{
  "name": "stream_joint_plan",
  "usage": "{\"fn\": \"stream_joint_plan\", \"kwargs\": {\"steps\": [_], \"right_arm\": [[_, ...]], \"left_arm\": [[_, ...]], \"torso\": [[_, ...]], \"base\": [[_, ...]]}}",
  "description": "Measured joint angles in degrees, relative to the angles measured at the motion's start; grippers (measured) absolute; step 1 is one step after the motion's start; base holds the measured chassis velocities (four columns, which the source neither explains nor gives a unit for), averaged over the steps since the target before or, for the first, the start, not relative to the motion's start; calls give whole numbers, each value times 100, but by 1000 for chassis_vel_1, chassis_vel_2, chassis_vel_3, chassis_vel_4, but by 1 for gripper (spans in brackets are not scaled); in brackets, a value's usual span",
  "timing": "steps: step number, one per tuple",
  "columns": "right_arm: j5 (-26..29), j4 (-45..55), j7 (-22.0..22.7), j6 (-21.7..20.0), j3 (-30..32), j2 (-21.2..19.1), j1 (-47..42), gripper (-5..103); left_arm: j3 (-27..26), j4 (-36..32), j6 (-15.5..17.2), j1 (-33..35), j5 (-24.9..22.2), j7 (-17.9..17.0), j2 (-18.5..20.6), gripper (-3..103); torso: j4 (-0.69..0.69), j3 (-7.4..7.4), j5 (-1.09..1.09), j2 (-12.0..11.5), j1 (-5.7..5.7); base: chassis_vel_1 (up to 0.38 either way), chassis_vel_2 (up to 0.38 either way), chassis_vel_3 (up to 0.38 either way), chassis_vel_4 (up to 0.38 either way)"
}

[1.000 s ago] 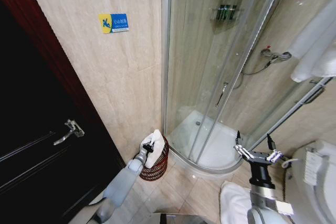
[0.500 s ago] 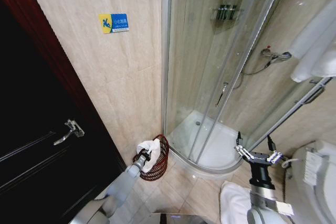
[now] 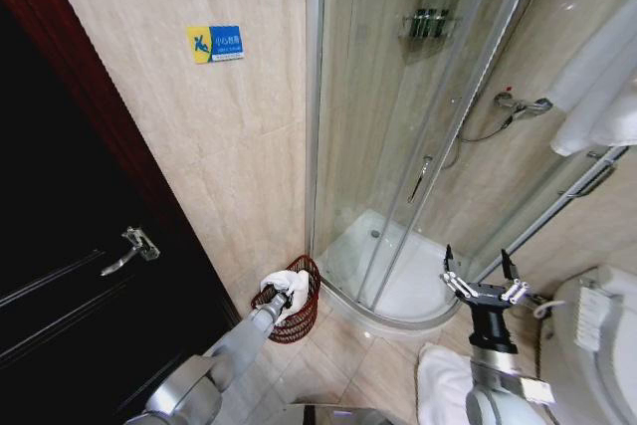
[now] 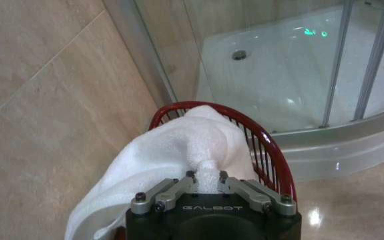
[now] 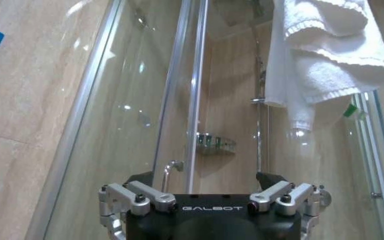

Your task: Discard the used towel into the hamper.

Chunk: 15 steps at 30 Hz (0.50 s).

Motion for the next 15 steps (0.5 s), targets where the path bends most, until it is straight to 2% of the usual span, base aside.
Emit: {"fn": "stream_joint_plan", "kwargs": {"steps": [8,15], "right_arm": [[70,14,-359,113,-73,82,56,100],[62,67,-515,128,-174,87,77,100]], "left_arm": [[413,245,92,-193,-202,8,-98,9],[361,393,177,-221,-283,-7,-374,9]], "torso": [[0,0,1,0,0],[-1,0,-1,0,0]], "base": [[0,0,0,0],[0,0,0,0]]}}
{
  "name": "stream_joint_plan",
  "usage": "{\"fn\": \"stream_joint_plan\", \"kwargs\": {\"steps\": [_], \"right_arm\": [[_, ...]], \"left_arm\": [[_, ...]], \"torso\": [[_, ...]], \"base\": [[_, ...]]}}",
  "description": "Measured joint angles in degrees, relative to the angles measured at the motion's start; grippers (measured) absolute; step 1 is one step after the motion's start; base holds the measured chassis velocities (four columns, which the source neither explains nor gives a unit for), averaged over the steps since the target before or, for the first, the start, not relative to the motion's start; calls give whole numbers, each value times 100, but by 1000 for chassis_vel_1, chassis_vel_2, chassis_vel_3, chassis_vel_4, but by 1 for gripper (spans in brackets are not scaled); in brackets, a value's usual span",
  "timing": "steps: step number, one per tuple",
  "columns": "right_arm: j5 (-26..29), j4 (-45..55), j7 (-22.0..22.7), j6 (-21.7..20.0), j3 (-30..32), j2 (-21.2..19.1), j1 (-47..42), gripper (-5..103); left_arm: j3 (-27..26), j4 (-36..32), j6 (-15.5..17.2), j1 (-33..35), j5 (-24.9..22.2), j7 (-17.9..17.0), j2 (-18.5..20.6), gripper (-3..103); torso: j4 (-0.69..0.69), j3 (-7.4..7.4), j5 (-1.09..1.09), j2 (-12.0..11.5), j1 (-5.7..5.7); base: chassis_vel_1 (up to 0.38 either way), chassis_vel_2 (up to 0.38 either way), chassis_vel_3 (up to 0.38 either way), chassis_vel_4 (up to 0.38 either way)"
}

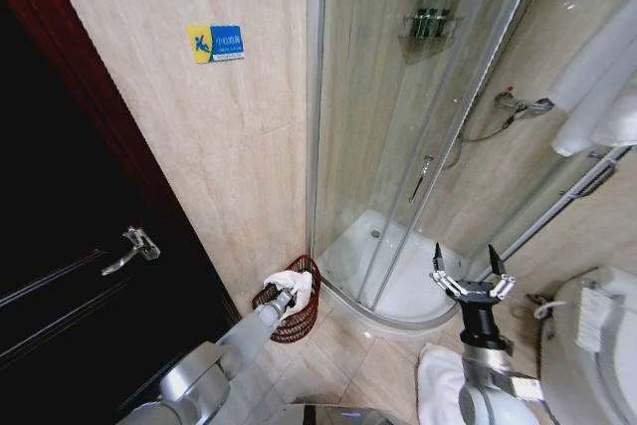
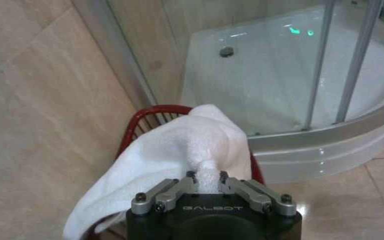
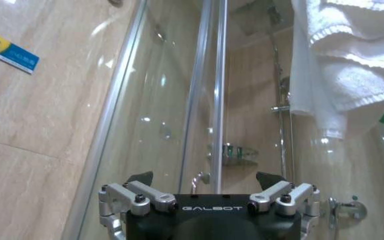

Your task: Discard the used towel into the hamper.

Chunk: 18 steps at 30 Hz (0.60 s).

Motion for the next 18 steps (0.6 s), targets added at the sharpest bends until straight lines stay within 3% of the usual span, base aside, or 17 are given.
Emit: {"fn": "stream_joint_plan", "kwargs": {"steps": [9,15,18], "right_arm": [[-6,62,-25,28,12,19,-65,100],[-3,35,-27,67,24,59,-87,100],[1,28,-27,68,24,71,-87,100]], "left_arm": [[-105,49,232,4,36,-229,-105,6],[-160,5,357,30,47,-302,-42,32],[-170,-14,362,41,50,-302,-23,37]], "torso": [[1,0,1,0,0],[1,0,0,0,0],[1,0,0,0,0]], "base": [[0,0,0,0],[0,0,0,0],[0,0,0,0]]}}
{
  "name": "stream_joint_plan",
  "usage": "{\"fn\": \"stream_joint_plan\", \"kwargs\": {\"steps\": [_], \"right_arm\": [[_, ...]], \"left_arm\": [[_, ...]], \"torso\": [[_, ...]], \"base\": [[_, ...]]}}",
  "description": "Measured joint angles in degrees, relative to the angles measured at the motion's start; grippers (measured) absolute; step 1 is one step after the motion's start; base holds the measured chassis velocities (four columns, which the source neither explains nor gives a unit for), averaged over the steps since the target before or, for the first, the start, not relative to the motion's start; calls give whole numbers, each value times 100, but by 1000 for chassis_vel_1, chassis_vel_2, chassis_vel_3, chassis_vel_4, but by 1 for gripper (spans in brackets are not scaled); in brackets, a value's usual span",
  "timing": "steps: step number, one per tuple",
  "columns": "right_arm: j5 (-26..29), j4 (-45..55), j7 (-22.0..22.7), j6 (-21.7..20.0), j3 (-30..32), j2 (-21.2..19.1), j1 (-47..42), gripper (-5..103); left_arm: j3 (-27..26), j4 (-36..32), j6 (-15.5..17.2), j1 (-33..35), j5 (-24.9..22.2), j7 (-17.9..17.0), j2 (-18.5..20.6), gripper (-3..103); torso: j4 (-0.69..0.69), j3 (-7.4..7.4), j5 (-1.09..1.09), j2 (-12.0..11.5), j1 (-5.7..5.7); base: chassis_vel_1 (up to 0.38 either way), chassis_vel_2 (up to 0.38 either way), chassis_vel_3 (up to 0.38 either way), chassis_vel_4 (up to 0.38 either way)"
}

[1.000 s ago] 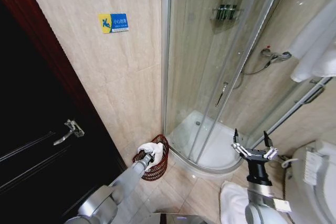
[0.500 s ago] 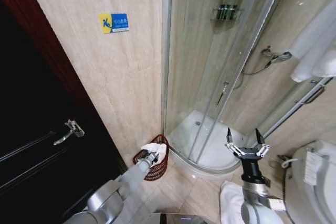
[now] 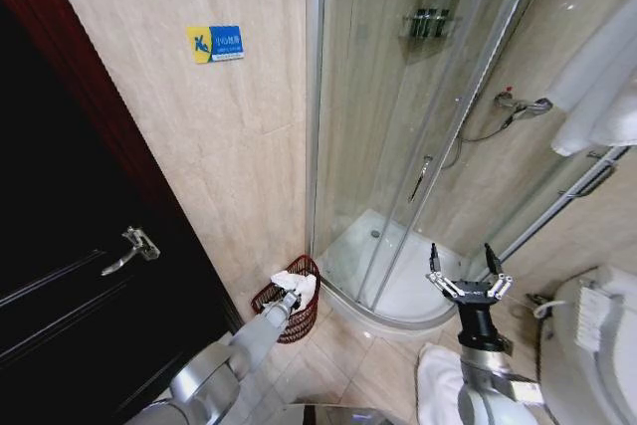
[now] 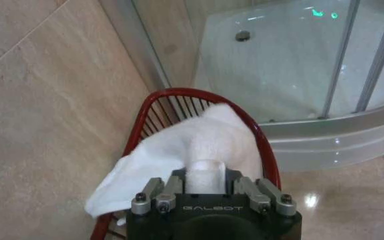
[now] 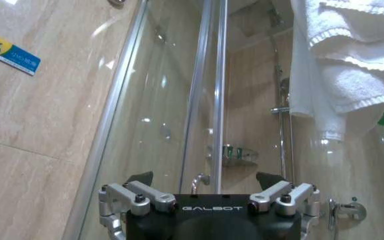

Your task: Discard the used towel into the hamper.

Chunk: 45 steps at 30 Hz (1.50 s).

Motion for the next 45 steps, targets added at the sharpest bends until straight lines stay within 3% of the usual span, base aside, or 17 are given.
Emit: {"fn": "stream_joint_plan", "kwargs": {"steps": [4,6,10,17,25,33,40,45], "right_arm": [[14,-7,3,-2,-2,2,10,100],[16,-12,4,-3,-1,0,12,100],[26,-35,8,-3,7,-2,9,100],[29,-43,8,-3,8,0,0,100],[29,-42,13,-3,5,-1,-5,100],[24,-5,25,-50,-23,10,0,100],[16,302,153,-281,3,-75,-11,100],[120,494,235,-432,54,-159,-6,100]], "left_arm": [[-4,-10,0,17,3,12,6,59],[-3,-10,0,21,3,17,5,59],[-4,-27,-1,45,3,26,-1,81],[-8,-144,37,118,-24,33,58,98],[-17,-283,98,213,-114,59,145,100],[82,-911,369,474,-471,-37,382,100],[96,-2542,1032,1077,-1338,-350,790,100],[-115,-3261,1316,1389,-1628,-426,997,100]], "torso": [[0,0,0,0,0],[0,0,0,0,0],[0,0,0,0,0],[0,0,0,1,0],[0,0,-1,1,0],[-1,0,0,1,0],[-1,0,-2,1,0],[0,0,0,1,0]], "base": [[0,0,0,0],[0,0,0,0],[0,0,0,0],[0,0,0,0],[0,0,0,0],[0,0,0,0],[0,0,0,0],[0,0,0,0]]}}
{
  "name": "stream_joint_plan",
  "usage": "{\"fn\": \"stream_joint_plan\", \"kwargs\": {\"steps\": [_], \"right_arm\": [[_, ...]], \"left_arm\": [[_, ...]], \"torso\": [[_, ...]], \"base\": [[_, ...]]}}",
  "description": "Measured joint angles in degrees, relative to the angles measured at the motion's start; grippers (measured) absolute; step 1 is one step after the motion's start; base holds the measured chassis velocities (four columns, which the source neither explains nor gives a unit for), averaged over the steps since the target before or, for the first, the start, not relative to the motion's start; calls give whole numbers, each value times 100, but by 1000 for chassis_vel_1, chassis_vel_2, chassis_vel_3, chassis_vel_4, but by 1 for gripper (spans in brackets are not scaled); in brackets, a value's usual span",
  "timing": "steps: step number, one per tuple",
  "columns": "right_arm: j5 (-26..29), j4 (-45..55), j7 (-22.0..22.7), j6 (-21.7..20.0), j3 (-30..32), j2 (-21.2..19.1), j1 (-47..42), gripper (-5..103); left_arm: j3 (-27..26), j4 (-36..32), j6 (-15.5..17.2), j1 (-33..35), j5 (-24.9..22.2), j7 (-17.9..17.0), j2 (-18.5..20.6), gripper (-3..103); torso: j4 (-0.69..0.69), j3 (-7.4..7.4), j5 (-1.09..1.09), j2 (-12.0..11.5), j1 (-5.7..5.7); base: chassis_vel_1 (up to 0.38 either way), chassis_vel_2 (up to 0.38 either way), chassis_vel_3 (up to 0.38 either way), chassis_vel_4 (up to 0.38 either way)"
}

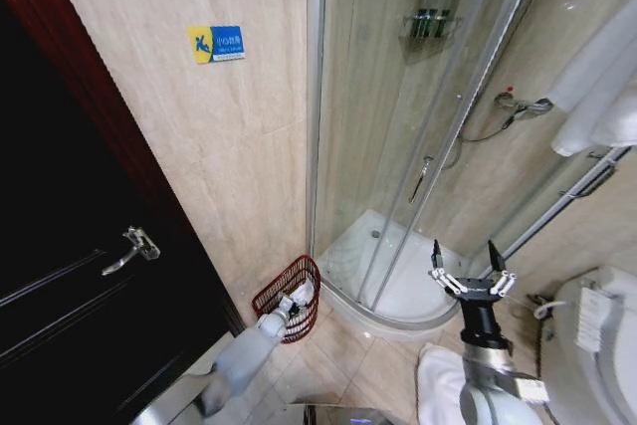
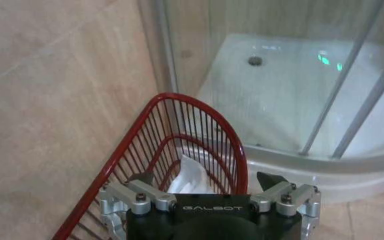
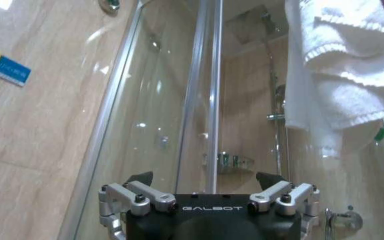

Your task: Discard the used towel into the hamper.

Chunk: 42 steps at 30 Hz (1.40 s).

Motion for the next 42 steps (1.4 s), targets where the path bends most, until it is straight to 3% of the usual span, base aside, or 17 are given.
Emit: {"fn": "stream_joint_plan", "kwargs": {"steps": [4,10,12,16,22,28,31,37,42], "right_arm": [[164,154,107,-197,87,-145,-6,100],[200,329,213,-419,88,-246,-31,100],[-36,427,314,-673,145,-299,-27,100],[-85,604,559,-1074,144,-388,-7,100],[39,728,656,-1271,191,-487,86,100],[120,882,665,-1282,193,-471,30,100],[230,993,667,-1345,176,-531,50,100],[356,1023,667,-1487,140,-687,190,100],[401,1030,665,-1528,92,-716,217,100]], "left_arm": [[-509,-1139,288,554,-229,-30,285,100],[-1084,-2276,521,1286,-301,3,573,100],[-1476,-2917,578,1787,-309,55,690,100],[-1872,-3567,607,2345,-277,83,731,100],[-2838,-4375,508,3033,205,130,472,98],[-3468,-5176,518,3451,263,98,206,98],[-4014,-5935,512,3780,278,134,-16,99],[-4518,-6637,391,4244,334,197,-226,99],[-4626,-7075,348,4560,342,168,-376,99]], "torso": [[-1,0,-2,0,0],[0,0,-1,0,0],[0,0,1,0,0],[1,0,-6,0,-1],[1,0,0,-1,0],[-1,0,0,-1,0],[-1,0,1,-1,-1],[1,0,1,-1,0],[0,0,0,0,0]], "base": [[0,0,0,0],[0,0,0,0],[0,0,0,0],[0,0,0,0],[0,0,0,0],[0,0,0,0],[0,0,0,0],[0,0,0,0],[0,0,0,0]]}}
